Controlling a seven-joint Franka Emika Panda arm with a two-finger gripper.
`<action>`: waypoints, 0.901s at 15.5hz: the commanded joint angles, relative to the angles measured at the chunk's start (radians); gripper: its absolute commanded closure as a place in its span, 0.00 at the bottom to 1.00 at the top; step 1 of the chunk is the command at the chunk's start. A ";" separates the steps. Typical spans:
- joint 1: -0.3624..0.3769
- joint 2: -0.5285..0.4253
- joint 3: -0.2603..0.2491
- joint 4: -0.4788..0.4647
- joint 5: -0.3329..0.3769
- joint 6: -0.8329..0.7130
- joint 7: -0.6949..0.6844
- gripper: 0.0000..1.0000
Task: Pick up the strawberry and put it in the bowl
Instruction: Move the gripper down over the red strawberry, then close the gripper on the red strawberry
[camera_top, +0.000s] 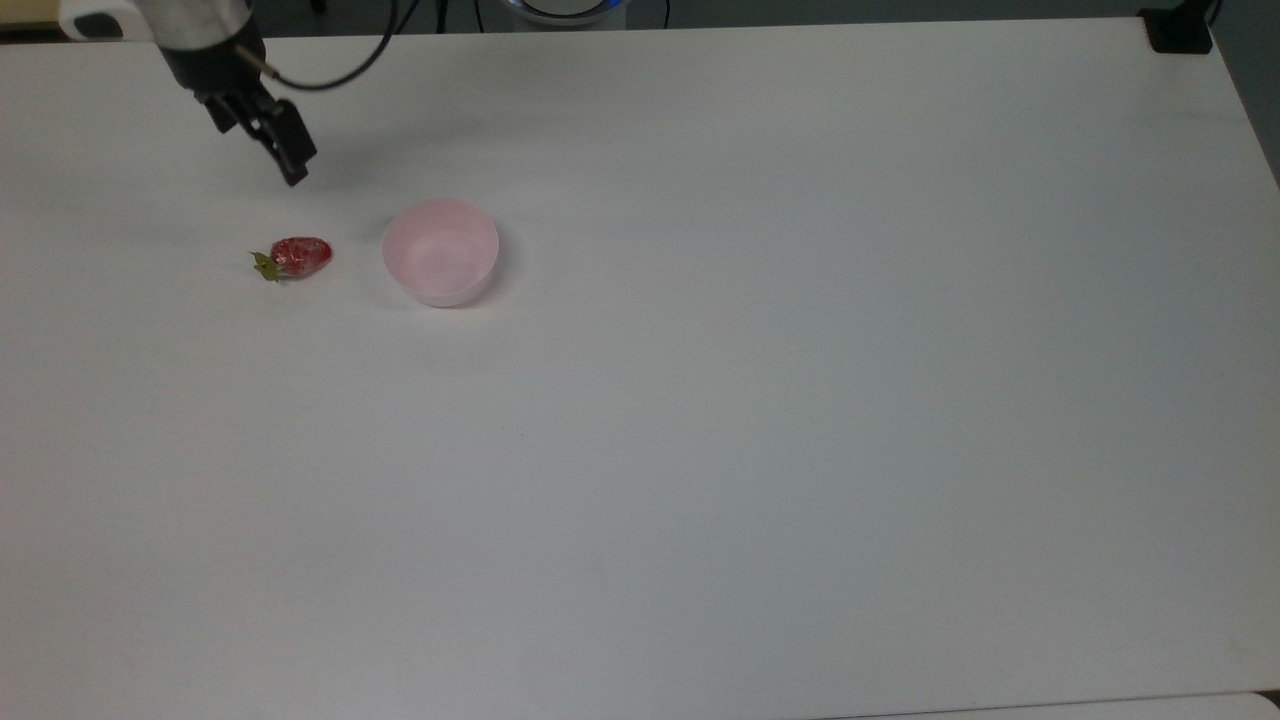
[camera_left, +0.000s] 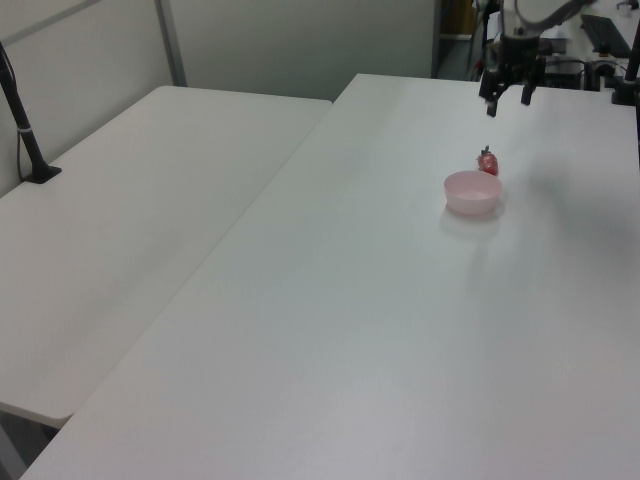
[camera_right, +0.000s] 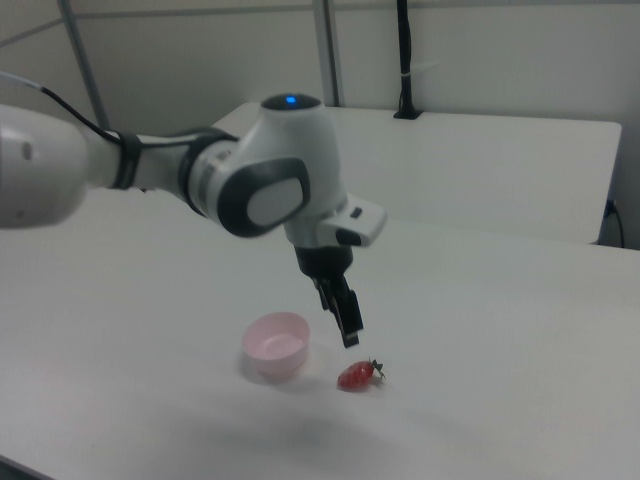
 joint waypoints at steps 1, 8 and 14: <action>-0.006 0.059 0.001 -0.045 -0.012 0.141 0.170 0.00; -0.021 0.151 0.001 -0.051 -0.012 0.186 0.208 0.08; -0.011 0.201 0.001 -0.049 -0.016 0.252 0.262 0.18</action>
